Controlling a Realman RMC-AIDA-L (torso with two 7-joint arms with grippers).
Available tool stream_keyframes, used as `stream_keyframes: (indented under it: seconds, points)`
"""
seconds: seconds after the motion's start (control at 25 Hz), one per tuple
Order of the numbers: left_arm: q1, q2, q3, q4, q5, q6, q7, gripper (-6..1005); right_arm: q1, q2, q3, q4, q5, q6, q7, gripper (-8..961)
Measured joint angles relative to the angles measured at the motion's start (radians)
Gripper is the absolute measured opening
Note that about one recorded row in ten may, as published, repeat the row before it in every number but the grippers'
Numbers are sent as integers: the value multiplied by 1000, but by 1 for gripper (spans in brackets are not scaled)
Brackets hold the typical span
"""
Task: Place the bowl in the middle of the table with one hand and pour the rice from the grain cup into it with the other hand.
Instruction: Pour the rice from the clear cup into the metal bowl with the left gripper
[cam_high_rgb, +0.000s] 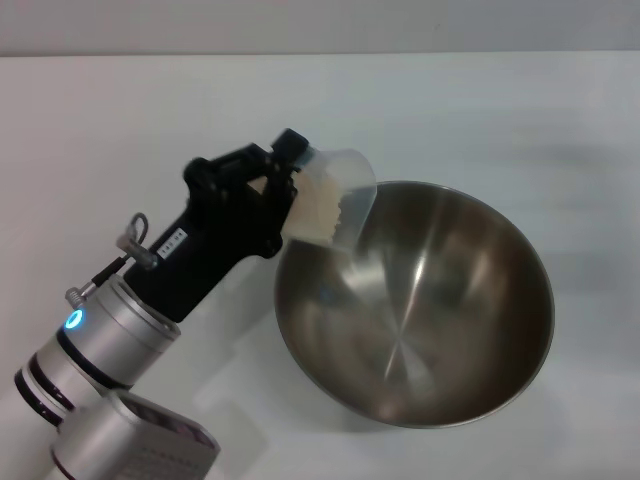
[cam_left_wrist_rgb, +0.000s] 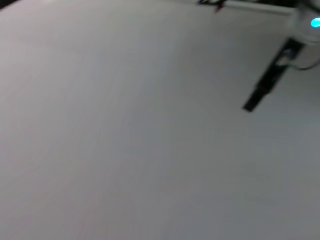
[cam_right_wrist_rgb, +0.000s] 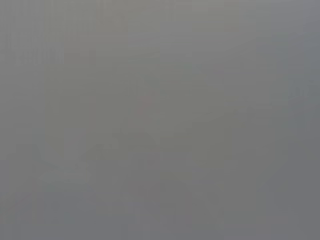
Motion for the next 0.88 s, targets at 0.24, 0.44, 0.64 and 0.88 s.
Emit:
stream_keyframes:
  seconds: [0.24,0.44,0.64,0.88]
  points:
    - [-13,0,0,27,68,-27,158,39,1,0,7,7,0,7,0,496]
    - [-21,0,-3,43,94,-31,199,29,1,0,19,7,-2,24,0,496]
    - [-28,0,0,51,106,-32,272,29,-1,0,21,8,-3,28,0,496]
    - [-29,0,0,54,130,-33,361,29,1,-2,26,9,-7,41,-5,496]
